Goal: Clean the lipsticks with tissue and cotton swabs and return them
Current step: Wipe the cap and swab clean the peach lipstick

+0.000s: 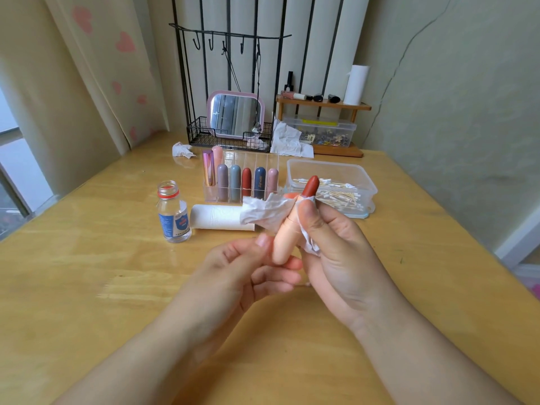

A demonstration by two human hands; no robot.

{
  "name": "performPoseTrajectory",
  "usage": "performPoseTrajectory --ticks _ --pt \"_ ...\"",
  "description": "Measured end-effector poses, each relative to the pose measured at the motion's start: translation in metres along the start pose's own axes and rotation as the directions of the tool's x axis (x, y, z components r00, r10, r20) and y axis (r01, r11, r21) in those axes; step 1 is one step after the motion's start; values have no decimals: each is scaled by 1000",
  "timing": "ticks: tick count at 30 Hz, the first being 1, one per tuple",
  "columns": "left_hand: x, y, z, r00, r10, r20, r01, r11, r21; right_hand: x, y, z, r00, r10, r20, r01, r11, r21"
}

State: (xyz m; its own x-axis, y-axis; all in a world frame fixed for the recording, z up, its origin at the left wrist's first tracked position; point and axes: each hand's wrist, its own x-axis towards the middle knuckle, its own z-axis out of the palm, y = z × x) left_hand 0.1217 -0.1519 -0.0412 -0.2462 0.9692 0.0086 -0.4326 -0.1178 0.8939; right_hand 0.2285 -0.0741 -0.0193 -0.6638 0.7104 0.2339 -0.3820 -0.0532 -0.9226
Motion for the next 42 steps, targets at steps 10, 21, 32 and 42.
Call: performPoseTrajectory --ticks 10,21,32,42 --pt "3 -5 -3 974 209 -93 -190 966 178 3 5 0 998 -21 -66 21 1000 6" --pt "2 -6 -2 987 159 -30 -154 979 137 0 11 3 997 51 -65 -49 998 32" --pt "5 -5 -6 989 136 -65 -113 953 282 2 9 -1 924 27 -381 -126 963 -237" --pt "20 4 -31 942 243 -231 -129 898 420 41 6 -63 952 -283 -115 -87 108 -990"
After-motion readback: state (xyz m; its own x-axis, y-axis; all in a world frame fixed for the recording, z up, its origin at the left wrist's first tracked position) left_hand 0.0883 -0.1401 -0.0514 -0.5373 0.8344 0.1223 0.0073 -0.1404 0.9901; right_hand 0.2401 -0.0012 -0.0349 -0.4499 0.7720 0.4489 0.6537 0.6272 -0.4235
